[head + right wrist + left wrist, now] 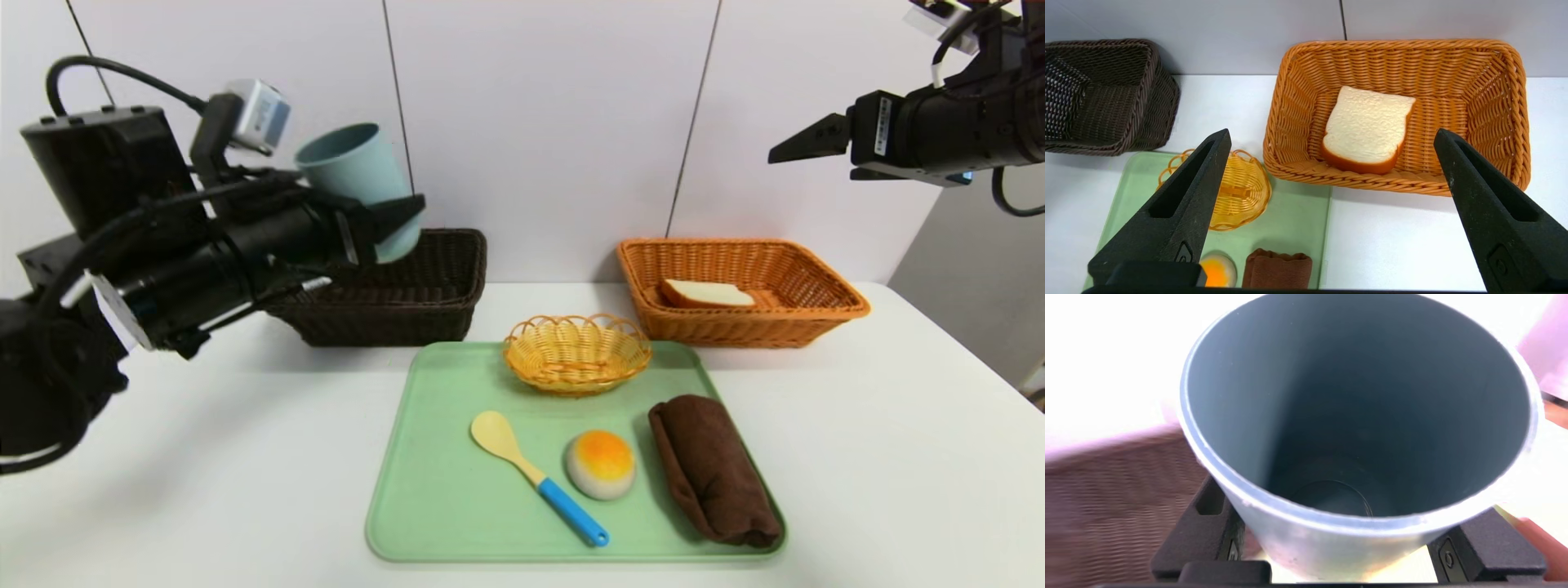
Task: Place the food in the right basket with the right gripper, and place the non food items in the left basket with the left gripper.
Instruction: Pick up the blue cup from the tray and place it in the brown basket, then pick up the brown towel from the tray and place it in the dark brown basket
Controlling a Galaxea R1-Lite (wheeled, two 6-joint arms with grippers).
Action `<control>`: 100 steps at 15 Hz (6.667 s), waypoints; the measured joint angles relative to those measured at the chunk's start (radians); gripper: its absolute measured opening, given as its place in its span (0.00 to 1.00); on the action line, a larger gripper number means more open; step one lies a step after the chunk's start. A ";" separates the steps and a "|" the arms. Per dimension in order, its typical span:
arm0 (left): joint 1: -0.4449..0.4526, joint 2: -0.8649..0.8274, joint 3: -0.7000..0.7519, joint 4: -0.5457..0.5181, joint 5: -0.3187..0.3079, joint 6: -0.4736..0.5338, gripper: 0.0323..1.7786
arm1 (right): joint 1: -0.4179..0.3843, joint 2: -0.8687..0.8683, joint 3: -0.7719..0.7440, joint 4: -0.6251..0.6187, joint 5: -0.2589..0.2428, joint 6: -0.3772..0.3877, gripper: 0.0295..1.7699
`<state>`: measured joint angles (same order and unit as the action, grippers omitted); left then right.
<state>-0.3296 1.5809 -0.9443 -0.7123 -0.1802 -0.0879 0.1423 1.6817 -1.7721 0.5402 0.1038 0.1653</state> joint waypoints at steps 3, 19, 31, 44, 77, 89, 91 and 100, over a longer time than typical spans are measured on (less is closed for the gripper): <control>0.136 0.069 -0.173 0.144 -0.026 0.005 0.65 | 0.000 0.003 -0.002 0.001 0.000 0.001 0.97; 0.319 0.420 -0.589 0.626 -0.141 0.011 0.65 | 0.000 0.028 -0.004 0.000 -0.010 0.001 0.97; 0.324 0.541 -0.693 0.685 -0.144 0.026 0.64 | 0.000 0.079 -0.051 0.000 -0.028 0.001 0.97; 0.320 0.565 -0.758 0.727 -0.147 0.021 0.86 | -0.014 0.112 -0.069 0.000 -0.028 0.006 0.97; -0.198 -0.429 -0.194 1.357 0.326 -0.185 0.95 | 0.360 0.306 -0.156 0.808 -0.016 0.385 0.97; -0.198 -0.473 -0.193 1.362 0.324 -0.180 0.95 | 0.378 0.456 -0.118 0.804 -0.021 0.384 0.97; -0.198 -0.478 -0.194 1.361 0.324 -0.180 0.95 | 0.385 0.468 -0.122 0.804 -0.021 0.386 0.97; -0.198 -0.490 -0.196 1.361 0.324 -0.180 0.95 | 0.383 0.495 -0.124 0.802 -0.027 0.387 0.53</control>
<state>-0.5272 1.0911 -1.1406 0.6483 0.1436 -0.2679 0.5253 2.1764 -1.8964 1.3426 0.0768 0.5526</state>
